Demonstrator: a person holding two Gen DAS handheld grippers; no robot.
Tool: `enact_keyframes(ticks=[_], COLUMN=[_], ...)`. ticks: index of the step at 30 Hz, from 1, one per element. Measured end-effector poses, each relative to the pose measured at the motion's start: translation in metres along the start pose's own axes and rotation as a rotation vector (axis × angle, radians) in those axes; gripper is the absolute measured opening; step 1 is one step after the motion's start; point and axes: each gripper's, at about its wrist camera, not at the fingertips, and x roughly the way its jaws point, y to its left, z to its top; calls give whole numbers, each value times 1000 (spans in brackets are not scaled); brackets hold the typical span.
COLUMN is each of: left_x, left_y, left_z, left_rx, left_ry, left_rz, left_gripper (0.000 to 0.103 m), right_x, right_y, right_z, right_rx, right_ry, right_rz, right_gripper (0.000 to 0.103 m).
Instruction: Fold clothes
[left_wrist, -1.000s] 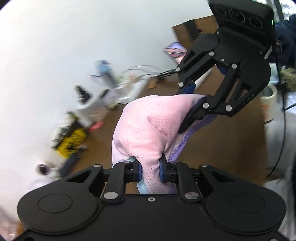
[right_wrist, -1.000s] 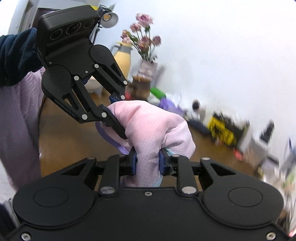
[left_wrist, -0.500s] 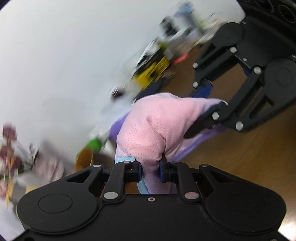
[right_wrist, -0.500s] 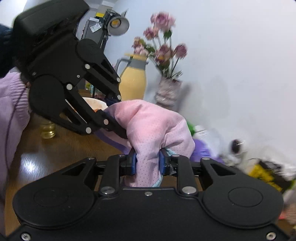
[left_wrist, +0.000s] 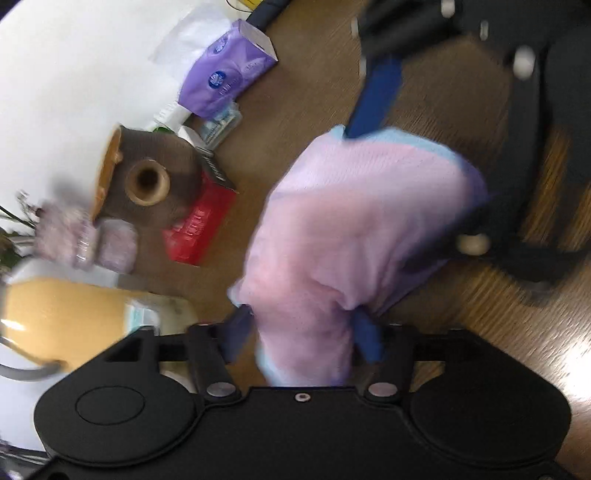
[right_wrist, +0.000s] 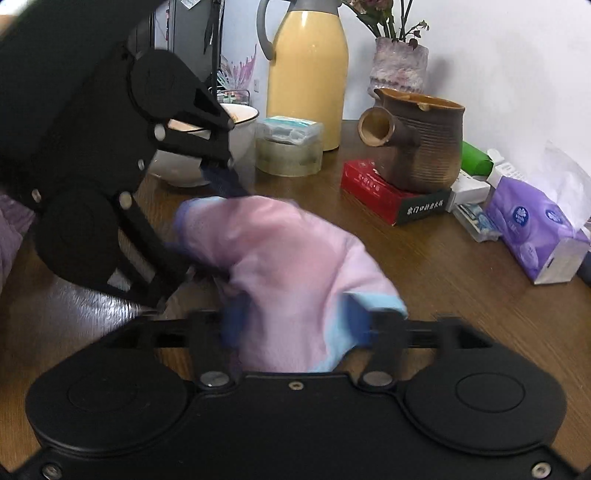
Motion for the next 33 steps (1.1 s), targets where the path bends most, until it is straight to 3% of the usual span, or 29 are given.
enact_keyframes(ticks=[3, 6, 8, 10, 13, 14, 19, 21, 24, 27, 30, 33], left_x=[-23, -59, -100, -138, -179, -181, -193, -202, -220, -241, -275, -300], left_y=[2, 13, 20, 19, 11, 6, -53, -88, -136, -179, -238, -278], left_z=[-5, -3, 1, 14, 39, 52, 125, 143, 161, 158, 136, 115], left_rx=[-17, -81, -144, -247, -424, -467, -671, -722, -778, -910, -942, -900], left_ry=[-25, -98, -222, -354, -507, -510, -486, -550, -651, -679, -788, -796], left_rz=[6, 28, 34, 32, 26, 18, 47, 36, -4, -50, -56, -3], left_gripper=[73, 76, 83, 99, 100, 100, 100, 100, 101, 102, 103, 103], right_x=[-23, -64, -93, -124, -171, -185, -257, -300, -347, -399, -449, -481], right_y=[-10, -26, -37, -52, -79, -89, -117, -129, -132, -117, -76, -32], right_z=[-2, -8, -12, -19, -38, -47, -101, -132, -167, -209, -249, -278], right_rx=[13, 8, 4, 29, 136, 180, 257, 321, 378, 459, 525, 519], right_ry=[-30, -77, -109, -141, -167, -166, -144, -133, -116, -135, -206, -215], right_rz=[-9, -62, -99, -147, -218, -240, -410, -523, -610, -717, -660, -638], right_gripper=[84, 84, 84, 84, 85, 85, 85, 85, 85, 86, 88, 89])
